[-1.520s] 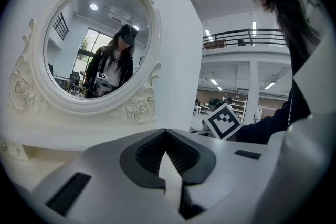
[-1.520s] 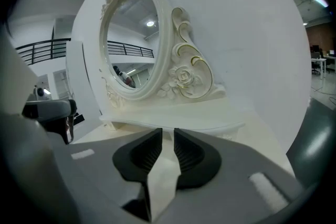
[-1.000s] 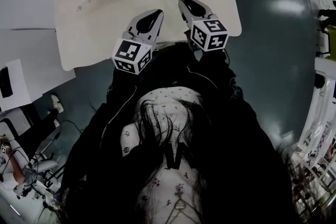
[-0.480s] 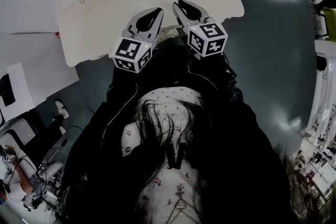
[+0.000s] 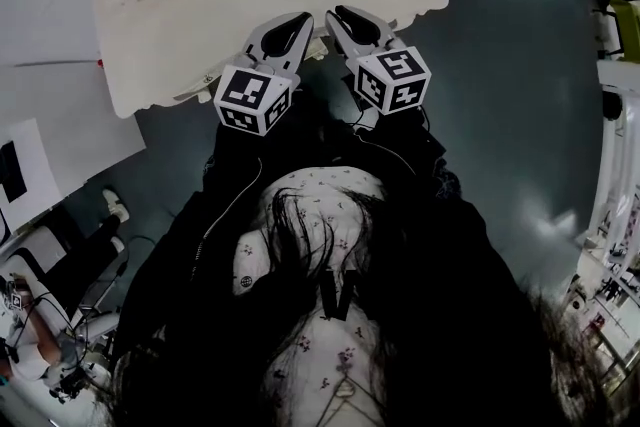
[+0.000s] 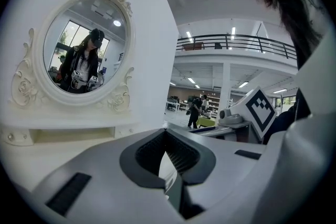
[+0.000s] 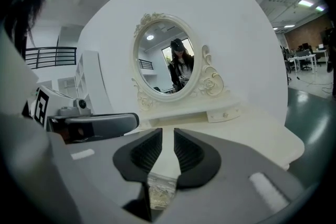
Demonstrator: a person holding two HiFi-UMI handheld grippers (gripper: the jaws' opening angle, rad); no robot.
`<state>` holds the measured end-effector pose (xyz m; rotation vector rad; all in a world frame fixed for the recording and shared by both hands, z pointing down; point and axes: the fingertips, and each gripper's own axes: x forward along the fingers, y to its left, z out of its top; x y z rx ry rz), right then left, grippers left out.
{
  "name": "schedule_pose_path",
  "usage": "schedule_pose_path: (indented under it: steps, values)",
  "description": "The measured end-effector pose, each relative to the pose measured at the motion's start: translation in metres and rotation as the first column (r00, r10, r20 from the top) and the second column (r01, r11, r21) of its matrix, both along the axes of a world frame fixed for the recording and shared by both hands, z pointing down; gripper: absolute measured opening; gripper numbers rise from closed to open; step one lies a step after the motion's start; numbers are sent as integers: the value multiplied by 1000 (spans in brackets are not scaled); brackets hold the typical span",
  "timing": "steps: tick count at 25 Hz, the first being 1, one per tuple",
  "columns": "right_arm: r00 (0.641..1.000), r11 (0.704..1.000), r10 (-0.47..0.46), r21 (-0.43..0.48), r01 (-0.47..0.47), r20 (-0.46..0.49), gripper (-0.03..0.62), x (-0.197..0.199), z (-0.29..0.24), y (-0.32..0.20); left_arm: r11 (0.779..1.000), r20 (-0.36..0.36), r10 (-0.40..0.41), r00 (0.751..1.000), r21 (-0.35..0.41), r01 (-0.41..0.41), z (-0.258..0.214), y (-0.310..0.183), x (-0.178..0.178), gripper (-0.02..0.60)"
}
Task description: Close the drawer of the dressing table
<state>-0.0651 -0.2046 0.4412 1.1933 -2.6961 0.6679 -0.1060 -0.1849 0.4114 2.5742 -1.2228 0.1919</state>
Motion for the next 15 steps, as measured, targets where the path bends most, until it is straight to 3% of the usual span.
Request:
schedule_pose_path:
  steps: [10,15]
  values:
    - [1000,1000,-25,4,25,11,78,99,-5,70,999,9,-36,999,-22,37,-4,71,96,0]
    - [997,997,-73,-3,74,21,77,119,-4,104,996,13,-75,997,-38,75,-4,107,122,0]
